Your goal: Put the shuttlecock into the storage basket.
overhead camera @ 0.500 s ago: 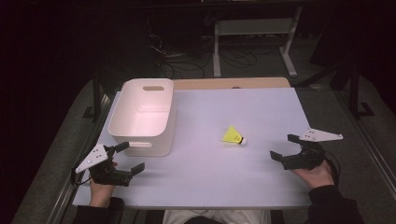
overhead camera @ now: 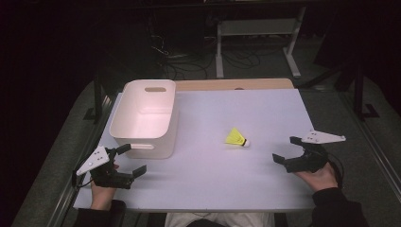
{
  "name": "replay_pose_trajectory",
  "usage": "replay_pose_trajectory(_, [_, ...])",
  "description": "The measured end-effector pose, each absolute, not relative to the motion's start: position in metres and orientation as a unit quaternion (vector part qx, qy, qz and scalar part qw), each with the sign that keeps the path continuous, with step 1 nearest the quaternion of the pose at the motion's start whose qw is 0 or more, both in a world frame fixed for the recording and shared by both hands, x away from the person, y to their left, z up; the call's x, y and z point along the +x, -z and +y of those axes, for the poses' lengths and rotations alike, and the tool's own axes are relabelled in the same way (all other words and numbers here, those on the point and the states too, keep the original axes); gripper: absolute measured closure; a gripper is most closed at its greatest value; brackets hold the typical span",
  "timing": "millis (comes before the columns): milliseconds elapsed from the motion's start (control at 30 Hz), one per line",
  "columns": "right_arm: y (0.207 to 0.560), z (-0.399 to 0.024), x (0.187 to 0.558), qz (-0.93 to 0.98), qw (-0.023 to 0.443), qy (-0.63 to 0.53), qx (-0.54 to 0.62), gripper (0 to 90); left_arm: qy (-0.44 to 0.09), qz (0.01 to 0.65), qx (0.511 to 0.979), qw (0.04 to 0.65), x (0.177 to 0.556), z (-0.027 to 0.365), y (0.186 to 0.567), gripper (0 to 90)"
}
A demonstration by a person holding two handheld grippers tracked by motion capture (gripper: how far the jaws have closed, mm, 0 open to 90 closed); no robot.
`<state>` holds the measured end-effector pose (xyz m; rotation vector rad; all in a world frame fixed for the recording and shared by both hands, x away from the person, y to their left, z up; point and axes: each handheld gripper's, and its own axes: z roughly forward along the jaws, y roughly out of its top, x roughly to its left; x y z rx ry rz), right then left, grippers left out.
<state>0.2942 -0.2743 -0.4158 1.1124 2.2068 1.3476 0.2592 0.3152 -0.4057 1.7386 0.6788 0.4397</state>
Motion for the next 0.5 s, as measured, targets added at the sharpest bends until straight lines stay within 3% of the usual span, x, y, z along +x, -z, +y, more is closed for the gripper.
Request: replay_pose_trajectory(500, [0.4125,-0.2663,0.2935,0.784,0.162,-0.462,0.380,0.0,-0.185,0.290,0.744,0.573,0.2589,0.3149,0.4061,0.0])
